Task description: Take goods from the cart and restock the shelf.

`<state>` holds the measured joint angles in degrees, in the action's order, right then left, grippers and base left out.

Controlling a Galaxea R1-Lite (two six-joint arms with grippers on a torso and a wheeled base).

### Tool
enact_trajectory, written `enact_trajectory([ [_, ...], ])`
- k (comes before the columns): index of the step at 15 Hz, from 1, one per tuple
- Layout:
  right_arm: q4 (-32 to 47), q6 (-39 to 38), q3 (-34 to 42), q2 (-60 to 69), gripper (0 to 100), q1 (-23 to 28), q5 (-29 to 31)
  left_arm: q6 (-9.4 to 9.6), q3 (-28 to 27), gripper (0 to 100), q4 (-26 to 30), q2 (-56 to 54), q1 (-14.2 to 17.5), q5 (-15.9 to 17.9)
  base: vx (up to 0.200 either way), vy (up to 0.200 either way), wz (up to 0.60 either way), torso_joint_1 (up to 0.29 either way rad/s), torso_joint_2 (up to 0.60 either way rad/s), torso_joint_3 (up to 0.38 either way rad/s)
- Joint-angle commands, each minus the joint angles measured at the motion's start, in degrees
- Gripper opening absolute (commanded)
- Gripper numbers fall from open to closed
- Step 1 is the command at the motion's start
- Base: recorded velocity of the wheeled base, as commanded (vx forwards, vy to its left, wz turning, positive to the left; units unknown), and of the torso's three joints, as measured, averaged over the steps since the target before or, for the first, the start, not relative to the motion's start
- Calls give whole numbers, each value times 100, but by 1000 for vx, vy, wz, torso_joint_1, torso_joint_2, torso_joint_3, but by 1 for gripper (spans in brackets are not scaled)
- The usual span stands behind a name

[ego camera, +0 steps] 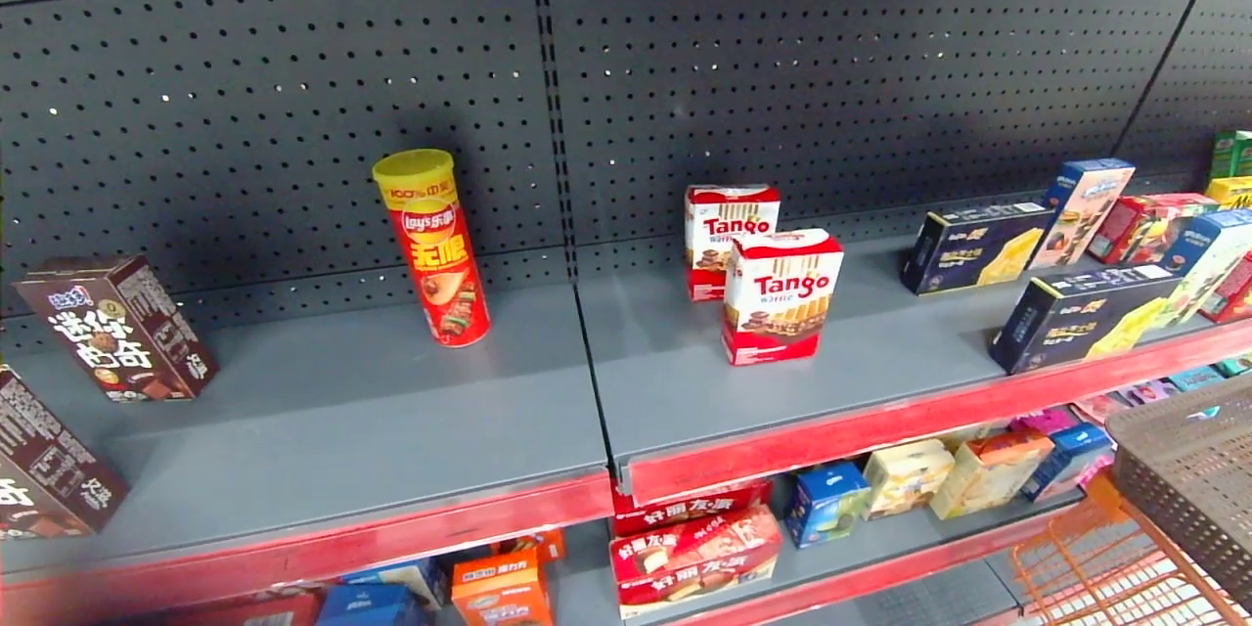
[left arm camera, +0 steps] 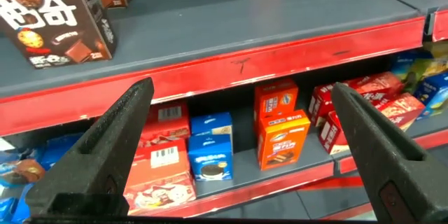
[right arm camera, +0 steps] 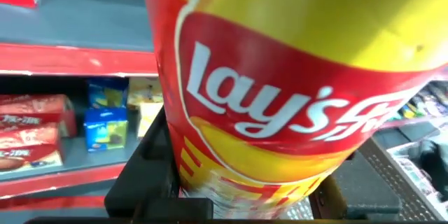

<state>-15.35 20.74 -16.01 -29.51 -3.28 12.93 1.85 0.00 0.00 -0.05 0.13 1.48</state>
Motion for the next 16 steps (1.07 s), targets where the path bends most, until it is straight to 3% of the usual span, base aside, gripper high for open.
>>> enact_trajectory([
  [1, 5, 62, 27, 77, 0, -6, -1, -1, 0, 100, 0, 5, 4, 2, 0, 0, 0, 0, 0, 0],
  [4, -12, 97, 27, 51, 0, 3, 7, -1, 0, 100, 0, 5, 4, 2, 0, 0, 0, 0, 0, 0],
  [12, -12, 106, 27, 16, 0, -138, -10, -1, 0, 100, 0, 5, 4, 2, 0, 0, 600, 4, 1, 3],
  [16, -12, 106, 27, 16, 0, -173, -10, -1, 0, 100, 0, 5, 4, 2, 0, 0, 0, 0, 0, 0],
])
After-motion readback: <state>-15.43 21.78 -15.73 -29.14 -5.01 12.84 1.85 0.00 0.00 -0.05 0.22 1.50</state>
